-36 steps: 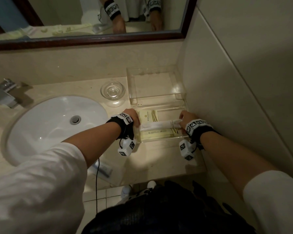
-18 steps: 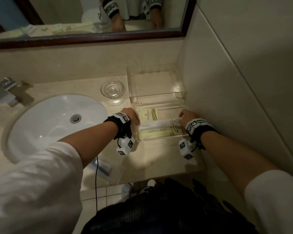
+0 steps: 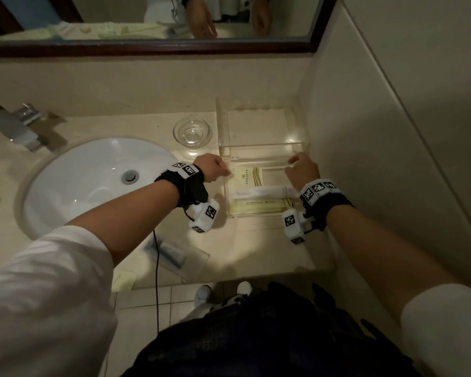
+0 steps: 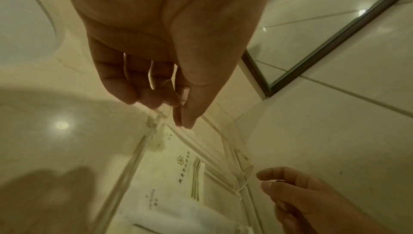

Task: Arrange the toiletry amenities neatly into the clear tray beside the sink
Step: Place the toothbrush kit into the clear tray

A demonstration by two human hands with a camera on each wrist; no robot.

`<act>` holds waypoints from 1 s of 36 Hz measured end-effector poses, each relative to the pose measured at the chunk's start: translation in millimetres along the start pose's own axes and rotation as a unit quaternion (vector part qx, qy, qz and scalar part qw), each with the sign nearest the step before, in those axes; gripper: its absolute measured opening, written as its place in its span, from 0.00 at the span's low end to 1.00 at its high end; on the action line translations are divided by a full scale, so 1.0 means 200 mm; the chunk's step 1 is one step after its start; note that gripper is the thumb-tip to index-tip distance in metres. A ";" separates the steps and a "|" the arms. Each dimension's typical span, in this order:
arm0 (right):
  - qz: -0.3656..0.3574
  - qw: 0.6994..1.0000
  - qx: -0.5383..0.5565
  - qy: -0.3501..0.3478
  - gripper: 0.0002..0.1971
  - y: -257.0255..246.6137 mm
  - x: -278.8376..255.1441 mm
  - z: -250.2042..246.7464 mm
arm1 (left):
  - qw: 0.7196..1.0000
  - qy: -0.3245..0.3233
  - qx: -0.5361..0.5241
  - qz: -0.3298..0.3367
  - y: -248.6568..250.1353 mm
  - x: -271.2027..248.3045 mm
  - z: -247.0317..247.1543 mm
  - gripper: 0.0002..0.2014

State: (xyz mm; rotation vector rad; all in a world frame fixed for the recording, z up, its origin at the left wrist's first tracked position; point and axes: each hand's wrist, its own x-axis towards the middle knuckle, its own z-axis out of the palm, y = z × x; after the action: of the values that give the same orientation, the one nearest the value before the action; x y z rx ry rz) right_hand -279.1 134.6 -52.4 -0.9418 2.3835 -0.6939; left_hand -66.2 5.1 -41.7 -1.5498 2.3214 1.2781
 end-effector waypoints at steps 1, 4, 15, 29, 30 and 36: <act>-0.011 1.000 0.011 0.001 0.13 -0.03 -0.01 0.01 | 1.000 0.005 -0.019 -0.003 -0.01 -0.01 -0.01 0.10; -0.061 0.996 0.058 -0.003 0.12 -0.10 -0.05 0.07 | 0.998 0.013 -0.057 -0.016 -0.04 -0.04 -0.03 0.09; -0.219 0.969 0.098 -0.058 0.08 -0.38 -0.27 0.37 | 0.973 0.058 -0.205 -0.089 -0.29 -0.24 -0.13 0.10; -0.291 0.919 -0.102 -0.246 0.08 -0.58 -0.48 0.63 | 0.947 0.029 -0.231 -0.222 -0.73 -0.51 -0.20 0.10; -0.289 0.913 -0.116 -0.263 0.09 -0.59 -0.49 0.64 | 0.946 0.024 -0.227 -0.229 -0.76 -0.53 -0.20 0.12; -0.280 0.863 -0.243 -0.343 0.14 -0.60 -0.55 0.73 | 0.950 -0.002 -0.183 -0.254 -0.87 -0.61 -0.18 0.19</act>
State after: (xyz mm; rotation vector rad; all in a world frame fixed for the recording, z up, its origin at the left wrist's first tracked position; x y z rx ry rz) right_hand -63.9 96.4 -63.0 -1.7772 1.6410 0.1126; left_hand 143.8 45.8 -63.9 -2.0619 1.5646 1.6025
